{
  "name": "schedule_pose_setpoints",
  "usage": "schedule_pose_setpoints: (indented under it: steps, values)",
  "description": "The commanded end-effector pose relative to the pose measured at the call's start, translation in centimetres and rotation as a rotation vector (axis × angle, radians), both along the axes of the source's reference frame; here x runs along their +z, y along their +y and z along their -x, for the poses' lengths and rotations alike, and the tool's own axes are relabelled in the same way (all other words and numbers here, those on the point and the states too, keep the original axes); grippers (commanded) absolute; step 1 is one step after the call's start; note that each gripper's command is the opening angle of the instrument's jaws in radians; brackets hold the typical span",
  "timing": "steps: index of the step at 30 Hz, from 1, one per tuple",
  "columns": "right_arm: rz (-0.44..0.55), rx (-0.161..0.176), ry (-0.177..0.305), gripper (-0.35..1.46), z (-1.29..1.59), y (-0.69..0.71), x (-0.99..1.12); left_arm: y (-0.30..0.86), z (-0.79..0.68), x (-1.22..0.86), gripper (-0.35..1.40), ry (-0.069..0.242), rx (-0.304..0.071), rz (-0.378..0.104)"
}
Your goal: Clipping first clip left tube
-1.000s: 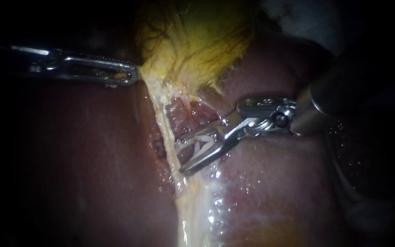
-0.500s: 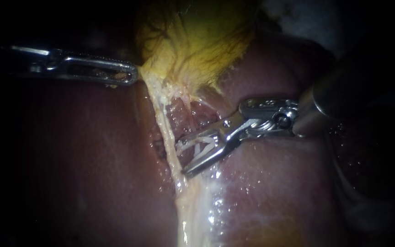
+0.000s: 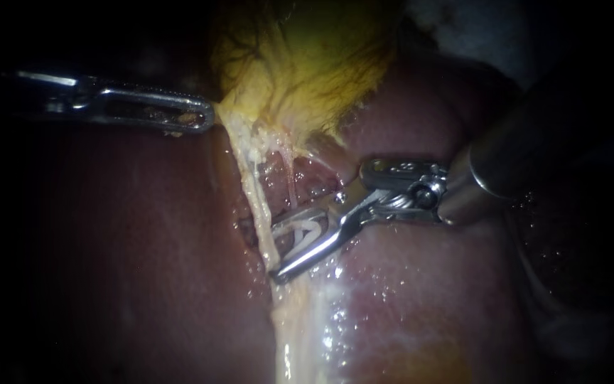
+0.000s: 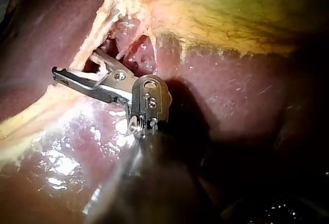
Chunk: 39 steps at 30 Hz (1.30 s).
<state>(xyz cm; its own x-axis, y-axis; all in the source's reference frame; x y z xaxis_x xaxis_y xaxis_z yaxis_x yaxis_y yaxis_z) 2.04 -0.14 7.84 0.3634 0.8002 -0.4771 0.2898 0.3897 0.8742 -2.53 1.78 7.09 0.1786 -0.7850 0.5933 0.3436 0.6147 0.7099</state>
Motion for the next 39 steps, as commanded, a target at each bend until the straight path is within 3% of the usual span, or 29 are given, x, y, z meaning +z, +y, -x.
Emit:
schedule_pose_setpoints:
  steps: [1, 8, 14, 22, 33, 39]
  values:
    - [-0.015, -0.002, 0.015, 0.54, -0.01, -0.01, -0.03, 0.0, 0.0, 0.0, -0.35, 0.0, 0.0, 0.0]
    - [-0.107, -0.01, 0.127, 0.54, -0.15, -0.13, -0.15, 0.0, 0.0, 0.0, -0.35, 0.0, 0.0, 0.0]
    - [-0.155, 0.043, 0.085, 0.54, -0.24, -0.18, -0.2, 0.0, 0.01, 0.0, -0.35, 0.0, 0.0, 0.0]
    - [-0.168, -0.022, 0.093, 0.54, -0.39, -0.16, -0.18, 0.01, 0.05, 0.06, -0.35, 0.001, -0.002, 0.002]
    - [-0.158, -0.123, 0.126, 0.54, -0.29, -0.47, -0.28, 0.01, 0.04, 0.06, -0.35, 0.001, -0.002, 0.002]
    - [-0.159, -0.132, 0.129, 0.54, -0.29, -0.51, -0.32, 0.01, 0.04, 0.06, -0.35, 0.001, -0.002, 0.002]
